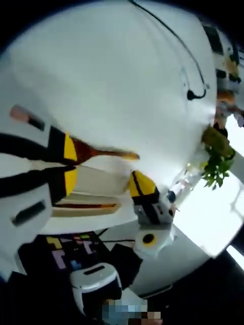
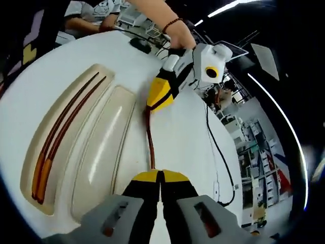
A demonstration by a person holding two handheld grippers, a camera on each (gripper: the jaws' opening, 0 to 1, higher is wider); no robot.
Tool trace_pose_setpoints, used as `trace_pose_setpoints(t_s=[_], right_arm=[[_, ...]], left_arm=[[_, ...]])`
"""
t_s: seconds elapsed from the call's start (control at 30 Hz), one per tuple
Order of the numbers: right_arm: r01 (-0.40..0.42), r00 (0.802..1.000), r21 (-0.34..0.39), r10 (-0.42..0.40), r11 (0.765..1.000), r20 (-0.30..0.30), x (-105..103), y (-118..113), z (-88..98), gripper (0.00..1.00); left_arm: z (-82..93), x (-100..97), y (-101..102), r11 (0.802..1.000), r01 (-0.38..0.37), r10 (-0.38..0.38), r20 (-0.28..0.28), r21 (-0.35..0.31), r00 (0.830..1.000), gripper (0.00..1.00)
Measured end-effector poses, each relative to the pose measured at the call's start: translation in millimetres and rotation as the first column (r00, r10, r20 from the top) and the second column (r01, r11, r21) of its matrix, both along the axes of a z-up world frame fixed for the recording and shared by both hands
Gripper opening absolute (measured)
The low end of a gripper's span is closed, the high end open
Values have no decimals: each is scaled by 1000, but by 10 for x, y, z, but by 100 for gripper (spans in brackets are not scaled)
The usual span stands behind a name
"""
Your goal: Arrange the utensils inside the cutlery case until each visible utensil rests in its matching compartment.
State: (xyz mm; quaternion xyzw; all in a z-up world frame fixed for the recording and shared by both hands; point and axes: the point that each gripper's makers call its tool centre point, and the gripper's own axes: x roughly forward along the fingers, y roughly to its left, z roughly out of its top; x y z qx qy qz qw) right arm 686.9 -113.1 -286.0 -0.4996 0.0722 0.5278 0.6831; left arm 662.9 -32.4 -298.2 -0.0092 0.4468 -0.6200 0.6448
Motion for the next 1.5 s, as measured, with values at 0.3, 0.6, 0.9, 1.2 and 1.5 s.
trace_pose_setpoints(t_s=[0.3,0.6,0.9,1.2,1.5], right_arm=[[21,999,-39,-23,999,-46,45,-59,-117,0],[57,994,-9,-58,998,-94,130,-24,-62,0],[15,989,-15,-17,1000,-146,206,132,-61,2],[-62,978,-68,47,996,-205,233,314,-143,6],[-117,959,-119,81,986,-272,282,439,-294,11]], left_arm=[[-121,-13,-11,998,26,-29,58,61,998,0],[-98,97,132,993,-40,30,94,115,995,0],[-62,148,275,975,-174,170,36,140,985,1],[-102,143,384,922,-355,376,-136,156,917,8],[-132,154,369,872,-466,489,-222,148,844,17]])
